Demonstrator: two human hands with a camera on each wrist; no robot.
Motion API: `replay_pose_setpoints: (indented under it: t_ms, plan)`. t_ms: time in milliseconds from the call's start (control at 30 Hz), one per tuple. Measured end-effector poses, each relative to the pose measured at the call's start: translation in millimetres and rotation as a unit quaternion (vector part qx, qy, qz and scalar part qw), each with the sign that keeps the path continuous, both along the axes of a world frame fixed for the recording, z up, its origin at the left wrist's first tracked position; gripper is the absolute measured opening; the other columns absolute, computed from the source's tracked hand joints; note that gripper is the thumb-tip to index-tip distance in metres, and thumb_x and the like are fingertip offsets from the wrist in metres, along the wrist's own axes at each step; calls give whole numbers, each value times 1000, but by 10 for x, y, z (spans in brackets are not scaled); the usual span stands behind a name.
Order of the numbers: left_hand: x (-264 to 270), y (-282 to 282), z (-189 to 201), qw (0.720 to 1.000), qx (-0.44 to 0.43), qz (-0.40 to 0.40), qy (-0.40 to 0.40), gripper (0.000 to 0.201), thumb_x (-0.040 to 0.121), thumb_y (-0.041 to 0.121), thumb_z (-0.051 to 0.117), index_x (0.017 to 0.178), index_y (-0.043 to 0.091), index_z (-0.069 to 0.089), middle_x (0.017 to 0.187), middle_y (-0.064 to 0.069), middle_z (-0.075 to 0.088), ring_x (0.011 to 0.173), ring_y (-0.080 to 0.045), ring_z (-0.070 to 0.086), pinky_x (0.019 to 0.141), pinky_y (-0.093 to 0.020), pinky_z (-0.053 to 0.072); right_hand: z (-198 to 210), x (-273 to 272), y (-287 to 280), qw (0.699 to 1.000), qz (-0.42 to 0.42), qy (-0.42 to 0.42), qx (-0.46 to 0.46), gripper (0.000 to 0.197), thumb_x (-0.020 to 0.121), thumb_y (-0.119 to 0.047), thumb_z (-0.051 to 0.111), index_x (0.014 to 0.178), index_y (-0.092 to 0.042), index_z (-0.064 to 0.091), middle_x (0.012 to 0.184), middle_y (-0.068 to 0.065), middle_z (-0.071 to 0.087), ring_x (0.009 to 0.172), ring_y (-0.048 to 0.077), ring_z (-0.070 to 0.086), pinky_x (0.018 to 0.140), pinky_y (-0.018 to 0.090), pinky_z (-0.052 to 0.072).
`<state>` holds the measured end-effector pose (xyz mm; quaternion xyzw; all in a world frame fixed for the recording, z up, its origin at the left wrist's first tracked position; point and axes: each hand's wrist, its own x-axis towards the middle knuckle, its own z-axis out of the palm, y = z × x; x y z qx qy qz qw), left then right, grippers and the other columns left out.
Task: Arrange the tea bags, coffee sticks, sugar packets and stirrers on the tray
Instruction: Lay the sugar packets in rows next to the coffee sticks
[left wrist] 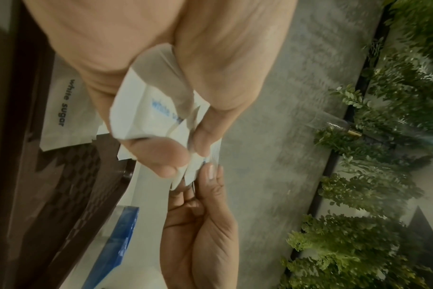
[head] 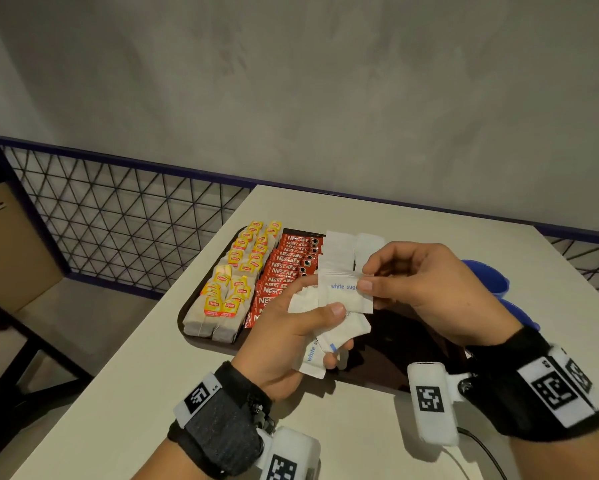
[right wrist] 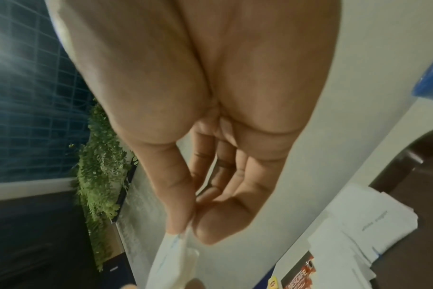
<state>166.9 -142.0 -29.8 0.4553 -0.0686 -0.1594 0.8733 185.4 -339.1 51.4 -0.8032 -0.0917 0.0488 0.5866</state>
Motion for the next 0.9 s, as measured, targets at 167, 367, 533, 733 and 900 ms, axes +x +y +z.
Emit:
replay_pose_setpoints:
  t_ms: [167,367,533,733,900]
  plan:
    - [-5,-41,4,999,8,37,17,41,91,20,70,130,19,59,112,-25,71,69,-34,62,43,-27,45,-30,22,-21,999,7,-24,-34,15,82,-2,82,95,-9,76,90,6,77,87,23,77,69,30,64]
    - [-1,-31,13,998,11,56,5,35,91,13,69,124,20,60,110,-22,73,65,-32,63,44,-26,43,-15,6,15,996,1,-55,-67,20,84,-8,82,99,-21,80,85,8,74,70,19,71,65,19,59]
    - [-7,-30,3,999,7,52,-1,38,88,8,72,124,19,63,107,-20,72,64,-33,62,44,-27,46,-43,25,44,993,-7,-33,-110,14,83,-21,85,96,-22,81,81,-1,78,73,26,74,66,25,62]
    - [22,-2,32,997,-18,66,30,43,88,9,71,128,18,61,112,-21,73,65,-34,63,47,-25,44,-63,36,45,990,-30,-62,-124,7,84,-24,84,90,-23,81,81,-5,78,59,15,68,58,20,58]
    - [58,52,46,995,-28,74,57,33,95,11,66,127,20,63,99,-20,73,64,-32,64,46,-26,44,63,192,-208,984,-128,-114,-46,8,87,-20,82,92,-16,77,79,9,77,57,28,70,69,39,58]
